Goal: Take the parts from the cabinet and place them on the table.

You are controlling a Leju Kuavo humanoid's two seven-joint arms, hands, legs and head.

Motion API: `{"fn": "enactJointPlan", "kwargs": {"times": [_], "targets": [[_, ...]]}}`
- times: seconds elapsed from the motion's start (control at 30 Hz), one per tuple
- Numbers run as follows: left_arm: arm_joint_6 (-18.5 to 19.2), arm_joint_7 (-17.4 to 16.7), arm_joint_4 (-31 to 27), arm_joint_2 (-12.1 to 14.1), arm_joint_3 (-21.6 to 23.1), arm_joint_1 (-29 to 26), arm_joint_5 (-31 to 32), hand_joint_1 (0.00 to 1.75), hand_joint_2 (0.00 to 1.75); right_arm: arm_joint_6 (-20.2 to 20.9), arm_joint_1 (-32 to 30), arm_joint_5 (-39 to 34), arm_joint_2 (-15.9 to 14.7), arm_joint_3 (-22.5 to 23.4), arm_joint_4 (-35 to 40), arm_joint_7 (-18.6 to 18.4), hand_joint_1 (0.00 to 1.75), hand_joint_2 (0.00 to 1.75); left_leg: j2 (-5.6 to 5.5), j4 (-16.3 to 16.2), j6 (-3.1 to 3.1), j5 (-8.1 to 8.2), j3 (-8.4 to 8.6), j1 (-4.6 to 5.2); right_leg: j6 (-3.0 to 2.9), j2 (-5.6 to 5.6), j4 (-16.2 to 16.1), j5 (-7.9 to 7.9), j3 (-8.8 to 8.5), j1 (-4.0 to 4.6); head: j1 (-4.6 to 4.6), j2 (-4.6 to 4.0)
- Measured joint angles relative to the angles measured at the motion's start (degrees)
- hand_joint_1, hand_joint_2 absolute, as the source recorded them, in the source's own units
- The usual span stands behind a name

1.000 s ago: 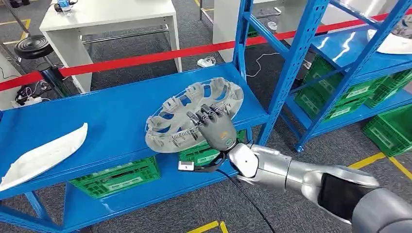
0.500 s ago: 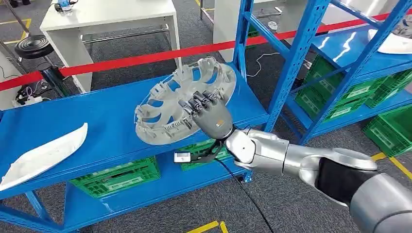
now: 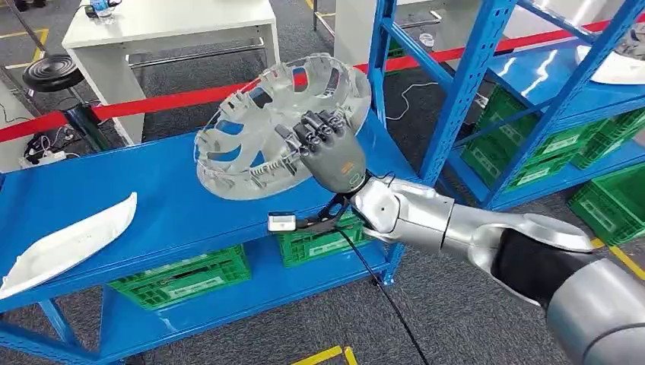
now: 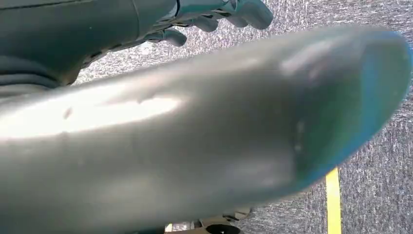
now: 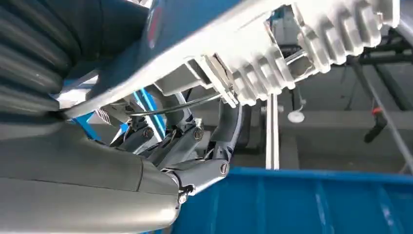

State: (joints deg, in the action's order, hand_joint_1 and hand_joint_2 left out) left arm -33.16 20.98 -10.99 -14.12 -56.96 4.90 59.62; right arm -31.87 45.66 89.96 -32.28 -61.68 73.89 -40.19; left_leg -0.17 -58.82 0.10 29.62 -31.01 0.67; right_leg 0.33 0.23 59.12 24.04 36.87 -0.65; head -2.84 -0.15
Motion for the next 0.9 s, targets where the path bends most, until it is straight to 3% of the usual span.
{"fn": "enactJointPlan", "kwargs": {"times": [0.43,0.9], "targets": [[0.4,1.9,0.0,0.2,0.0,0.0,0.7,0.0,0.0,0.7,4.2,0.0,-2.5,1.8,7.2,-0.1,1.75,1.75,0.02,0.0,0.0,0.0,-0.01,0.0,0.0,0.01,0.0,0.0,0.02,0.0,0.0,-0.02],[0.2,2.8,0.0,0.5,0.0,0.0,-0.7,0.0,0.0,0.6,7.6,0.0,-0.9,0.7,8.4,0.0,1.75,1.75,-0.06,-0.2,0.02,0.01,-0.05,0.1,0.12,-0.02,0.0,-0.1,-0.01,-0.14,0.02,0.0]]}}
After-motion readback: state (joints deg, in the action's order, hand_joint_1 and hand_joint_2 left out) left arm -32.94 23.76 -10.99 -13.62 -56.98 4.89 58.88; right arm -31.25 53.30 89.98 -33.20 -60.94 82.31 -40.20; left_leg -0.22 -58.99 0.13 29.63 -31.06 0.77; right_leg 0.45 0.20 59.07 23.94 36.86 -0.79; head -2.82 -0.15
